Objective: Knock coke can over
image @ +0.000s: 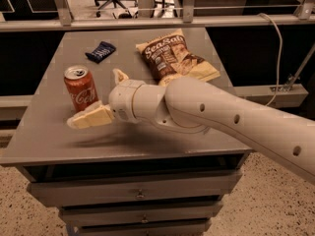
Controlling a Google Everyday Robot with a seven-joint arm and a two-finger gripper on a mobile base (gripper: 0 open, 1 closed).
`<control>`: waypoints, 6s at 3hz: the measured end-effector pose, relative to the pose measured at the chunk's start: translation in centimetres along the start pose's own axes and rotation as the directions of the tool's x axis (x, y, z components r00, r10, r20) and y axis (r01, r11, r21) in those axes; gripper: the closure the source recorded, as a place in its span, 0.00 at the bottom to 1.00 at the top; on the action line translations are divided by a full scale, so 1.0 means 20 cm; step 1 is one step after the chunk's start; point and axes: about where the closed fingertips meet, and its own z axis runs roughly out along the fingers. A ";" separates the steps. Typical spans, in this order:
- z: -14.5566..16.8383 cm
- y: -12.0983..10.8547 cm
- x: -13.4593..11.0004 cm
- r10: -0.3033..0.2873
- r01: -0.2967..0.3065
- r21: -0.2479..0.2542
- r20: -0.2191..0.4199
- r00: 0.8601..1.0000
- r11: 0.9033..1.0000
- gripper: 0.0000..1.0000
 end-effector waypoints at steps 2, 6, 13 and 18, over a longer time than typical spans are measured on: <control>0.13 0.00 -0.02 0.027 -0.029 0.028 0.045 0.999 0.999 0.14; 0.01 -0.32 -0.38 -0.278 0.279 0.002 0.099 0.956 0.960 1.00; -0.39 -0.20 -0.19 -0.930 0.761 -0.646 0.240 0.277 0.060 1.00; -0.24 -0.20 0.08 -0.992 0.662 -0.747 0.120 0.038 -0.065 1.00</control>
Offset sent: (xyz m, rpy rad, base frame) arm 0.0205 0.0347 -0.0040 0.0932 -0.0025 -0.0392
